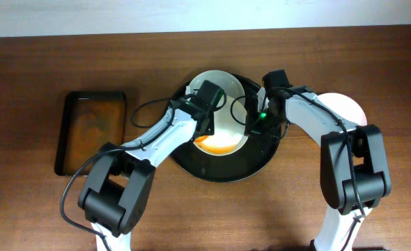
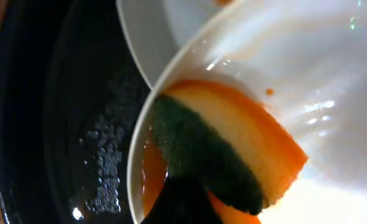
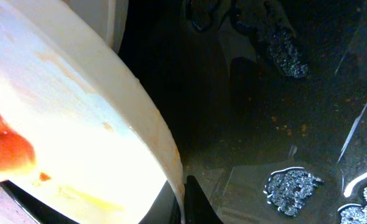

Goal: Clean dirty plates on tray and stack at the side
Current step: 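Scrub the held right plate with the sponge in the left gripper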

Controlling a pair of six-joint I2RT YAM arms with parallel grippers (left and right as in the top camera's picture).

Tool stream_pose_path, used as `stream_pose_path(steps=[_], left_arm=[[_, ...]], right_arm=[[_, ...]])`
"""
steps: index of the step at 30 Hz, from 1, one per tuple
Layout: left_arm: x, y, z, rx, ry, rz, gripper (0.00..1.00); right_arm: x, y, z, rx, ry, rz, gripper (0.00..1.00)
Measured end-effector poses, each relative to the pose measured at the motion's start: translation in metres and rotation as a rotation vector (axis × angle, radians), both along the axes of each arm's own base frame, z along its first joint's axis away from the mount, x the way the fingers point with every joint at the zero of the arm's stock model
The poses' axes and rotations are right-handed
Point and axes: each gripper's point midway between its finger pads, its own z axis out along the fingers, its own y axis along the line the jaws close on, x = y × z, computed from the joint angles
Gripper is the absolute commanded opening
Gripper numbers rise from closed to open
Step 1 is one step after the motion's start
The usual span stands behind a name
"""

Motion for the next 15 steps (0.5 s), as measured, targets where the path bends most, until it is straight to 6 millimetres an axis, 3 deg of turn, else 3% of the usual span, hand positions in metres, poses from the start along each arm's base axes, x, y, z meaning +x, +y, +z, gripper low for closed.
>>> stream_pose_path(steps=[9, 15], left_arm=[[0.007, 0.005, 0.006, 0.021, -0.038, 0.016, 0.01], [0.019, 0.021, 0.037, 0.086, -0.144, 0.059, 0.01]], right_arm=[[-0.001, 0.0, 0.0, -0.001, 0.003, 0.0, 0.04], [-0.001, -0.001, -0.001, -0.012, 0.005, -0.001, 0.04]])
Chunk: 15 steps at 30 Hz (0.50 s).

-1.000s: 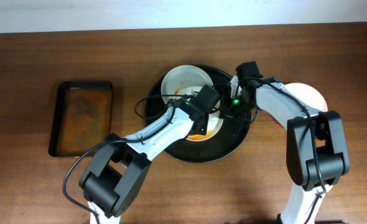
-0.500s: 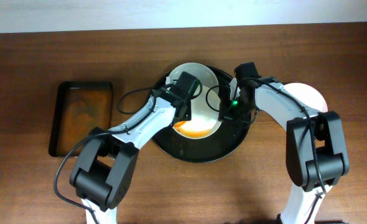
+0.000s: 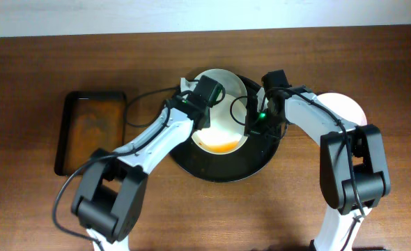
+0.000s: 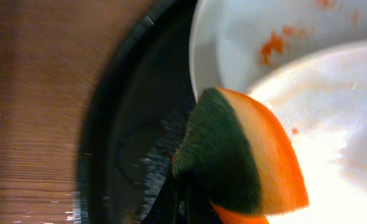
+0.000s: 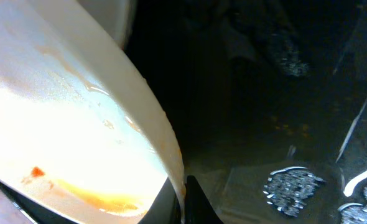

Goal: Clean dirty plates on tray and stack at the side
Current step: 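Scrub the held right plate with the sponge in the left gripper, then lift the plate with the right gripper and stack it on the first plate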

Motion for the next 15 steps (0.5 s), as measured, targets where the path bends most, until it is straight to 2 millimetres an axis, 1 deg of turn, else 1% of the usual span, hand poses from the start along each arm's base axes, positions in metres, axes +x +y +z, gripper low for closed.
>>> stream_pose_path(steps=[2, 4, 6, 8, 11, 13, 15], left_arm=[[0.004, 0.01, 0.017, 0.02, -0.045, 0.024, 0.01], [0.004, 0.024, 0.032, 0.043, -0.067, 0.055, 0.01], [0.002, 0.034, 0.042, 0.055, -0.074, 0.073, 0.01], [-0.004, 0.037, 0.044, 0.06, -0.056, 0.071, 0.01], [-0.012, 0.035, 0.039, 0.042, -0.006, 0.057, 0.01], [-0.015, 0.037, 0.035, 0.022, 0.026, 0.056, 0.01], [-0.017, 0.043, 0.032, 0.01, 0.052, 0.069, 0.01]], right_arm=[[-0.002, -0.005, -0.002, -0.025, 0.011, -0.005, 0.04], [-0.003, -0.008, -0.003, -0.04, 0.015, -0.009, 0.04], [-0.004, -0.009, -0.003, -0.047, 0.018, -0.01, 0.04], [-0.004, -0.013, -0.001, -0.067, 0.013, -0.012, 0.04], [-0.005, -0.023, 0.009, -0.122, -0.008, -0.019, 0.04], [-0.003, -0.031, 0.025, -0.167, -0.052, -0.028, 0.04], [0.0, -0.039, 0.043, -0.201, -0.102, -0.039, 0.04]])
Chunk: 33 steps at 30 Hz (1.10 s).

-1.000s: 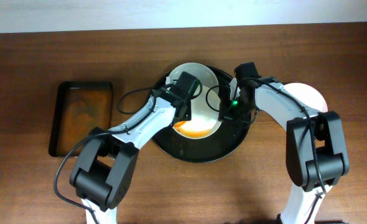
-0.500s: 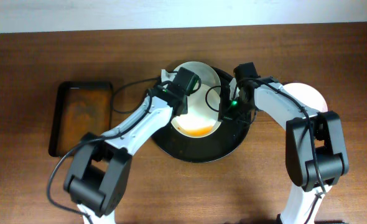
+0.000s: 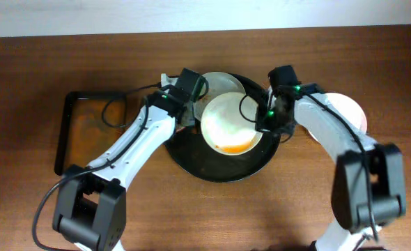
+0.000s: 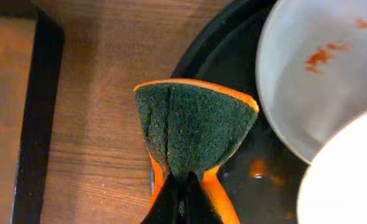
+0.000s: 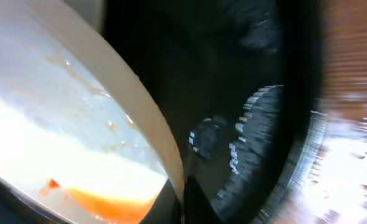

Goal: Clean dirty plates on tray and stack at the side
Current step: 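Lift the plate with the right gripper and stack it on the first plate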

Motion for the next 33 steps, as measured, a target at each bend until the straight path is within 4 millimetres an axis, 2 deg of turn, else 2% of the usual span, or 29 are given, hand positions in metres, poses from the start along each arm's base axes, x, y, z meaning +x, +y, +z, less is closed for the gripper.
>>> stream_pose_path(steps=[6, 12, 14, 16, 17, 23, 28, 33], left_arm=[[-0.001, 0.02, -0.004, -0.011, 0.04, 0.044, 0.01], [0.001, 0.028, -0.009, -0.13, 0.089, 0.076, 0.01], [0.001, 0.028, -0.011, -0.168, 0.104, 0.079, 0.01], [0.002, 0.024, -0.011, -0.23, 0.118, 0.065, 0.01], [0.003, 0.018, -0.011, -0.276, 0.126, 0.032, 0.01], [-0.003, -0.019, -0.003, -0.484, 0.18, -0.152, 0.01], [-0.008, -0.032, 0.001, -0.545, 0.197, -0.216, 0.01], [-0.01, -0.036, 0.002, -0.564, 0.202, -0.235, 0.01]], right_arm=[[0.003, -0.028, 0.054, -0.138, -0.161, -0.012, 0.04], [0.005, -0.07, 0.106, -0.397, -0.332, -0.004, 0.04], [0.005, -0.076, 0.118, -0.475, -0.368, 0.012, 0.04], [0.004, -0.074, 0.127, -0.572, -0.399, 0.056, 0.04], [0.003, -0.068, 0.133, -0.651, -0.421, 0.098, 0.04], [-0.001, -0.052, 0.154, -0.837, -0.496, 0.148, 0.04], [-0.002, -0.052, 0.161, -0.892, -0.517, 0.145, 0.04], [-0.002, -0.058, 0.167, -0.94, -0.525, 0.125, 0.04]])
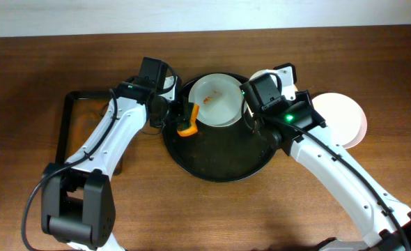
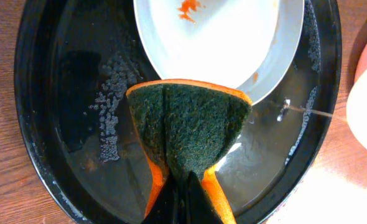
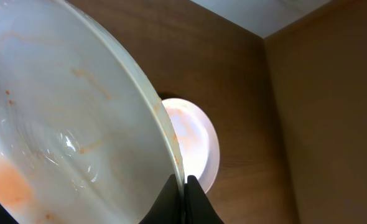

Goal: Clean dirty plates on tray and stack at the side
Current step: 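Lift the plate with the right gripper and stack it on the first plate, then move the right gripper back to the last plate on the tray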

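My left gripper (image 2: 185, 184) is shut on a folded orange sponge with a green scrub face (image 2: 186, 121) and hangs over the left part of the round black tray (image 1: 219, 171). A white plate with red smears (image 1: 216, 100) lies at the back of that tray. My right gripper (image 3: 185, 184) is shut on the rim of a second white plate (image 3: 78, 118), tilted steeply and showing faint orange streaks, at the tray's right back rim. Beyond it a white plate (image 1: 339, 118) lies flat on the table at the right.
A rectangular dark tray with a brown inside (image 1: 73, 132) stands at the left, partly under my left arm. Water patches lie on the round tray's floor (image 2: 109, 93). The wooden table (image 1: 38, 56) runs to a pale wall at the back.
My left gripper with the sponge was over the table left of the round tray and is now over the tray's left part. The held plate was low over the tray; now it is raised and tilted at the right rim.
First the sponge lay inside the plate held by my right gripper, in orange liquid. Then it was at that plate's edge, then clear of it to the left. The plate stayed in my right gripper and now stands tilted near the plate at the side.
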Controlling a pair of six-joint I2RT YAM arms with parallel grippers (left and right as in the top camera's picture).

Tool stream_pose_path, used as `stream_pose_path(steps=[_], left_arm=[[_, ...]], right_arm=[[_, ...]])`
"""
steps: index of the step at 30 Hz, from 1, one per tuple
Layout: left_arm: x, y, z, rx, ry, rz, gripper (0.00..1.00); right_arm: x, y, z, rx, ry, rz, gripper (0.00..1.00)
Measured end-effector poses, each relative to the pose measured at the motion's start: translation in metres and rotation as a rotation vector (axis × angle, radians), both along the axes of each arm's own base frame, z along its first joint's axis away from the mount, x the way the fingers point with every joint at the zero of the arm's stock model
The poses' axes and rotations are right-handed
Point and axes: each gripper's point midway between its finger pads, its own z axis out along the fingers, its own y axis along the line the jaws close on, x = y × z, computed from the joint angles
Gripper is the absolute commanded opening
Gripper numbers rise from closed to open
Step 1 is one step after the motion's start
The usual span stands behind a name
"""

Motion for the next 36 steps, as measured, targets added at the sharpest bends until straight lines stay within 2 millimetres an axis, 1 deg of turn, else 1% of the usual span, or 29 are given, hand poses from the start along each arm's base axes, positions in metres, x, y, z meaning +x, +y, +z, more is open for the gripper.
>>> stream_pose_path(steps=[6, 10, 11, 13, 17, 19, 21, 24, 26, 27, 29, 30, 31, 32, 33, 34, 36], left_arm=[[0.0, -0.001, 0.001, -0.006, 0.001, -0.003, 0.01], [0.0, -0.001, 0.001, -0.007, 0.001, -0.003, 0.01], [0.0, -0.001, 0.001, -0.006, 0.001, -0.003, 0.01], [0.0, -0.001, 0.0, -0.006, 0.001, -0.003, 0.01], [0.0, 0.0, 0.0, 0.001, -0.005, -0.012, 0.01], [0.0, 0.001, 0.0, 0.008, -0.009, -0.015, 0.01], [0.001, 0.001, 0.0, 0.012, -0.011, -0.015, 0.01], [0.001, 0.002, 0.0, 0.017, -0.015, -0.016, 0.01], [0.002, 0.002, 0.0, 0.016, -0.02, -0.016, 0.01], [0.003, 0.002, 0.0, 0.018, -0.023, -0.016, 0.01], [0.003, 0.002, 0.0, 0.019, -0.023, -0.017, 0.01], [0.003, 0.002, 0.0, 0.02, -0.024, -0.017, 0.01], [0.003, 0.002, 0.0, 0.02, -0.024, -0.017, 0.01], [0.003, 0.002, 0.0, 0.021, -0.024, -0.016, 0.01], [0.003, 0.002, 0.0, 0.022, -0.024, -0.016, 0.01], [0.003, 0.002, 0.0, 0.022, -0.024, -0.016, 0.01], [0.003, 0.002, 0.0, 0.022, -0.024, -0.016, 0.01]], right_arm=[[0.0, -0.003, 0.003, -0.02, -0.013, -0.014, 0.04], [0.0, -0.006, 0.003, 0.013, -0.044, -0.052, 0.04], [0.001, -0.009, 0.003, 0.036, -0.057, -0.076, 0.04], [0.002, -0.021, -0.001, 0.085, -0.067, -0.13, 0.04], [0.004, -0.07, -0.012, 0.196, -0.056, -0.277, 0.04], [0.003, -0.105, -0.016, 0.265, -0.061, -0.373, 0.04], [0.0, -0.132, -0.019, 0.323, -0.068, -0.446, 0.04], [-0.01, -0.174, -0.029, 0.434, -0.072, -0.556, 0.04], [-0.018, -0.195, -0.036, 0.51, -0.073, -0.614, 0.04], [-0.02, -0.207, -0.044, 0.566, -0.066, -0.645, 0.04], [-0.022, -0.217, -0.061, 0.644, -0.04, -0.677, 0.04], [-0.022, -0.22, -0.071, 0.68, -0.017, -0.688, 0.06], [-0.02, -0.221, -0.084, 0.72, 0.009, -0.696, 0.19], [-0.019, -0.219, -0.096, 0.754, 0.037, -0.7, 0.44], [-0.017, -0.217, -0.104, 0.774, 0.06, -0.698, 0.56], [-0.015, -0.213, -0.112, 0.798, 0.081, -0.7, 0.57], [-0.014, -0.209, -0.118, 0.82, 0.1, -0.693, 0.57]])
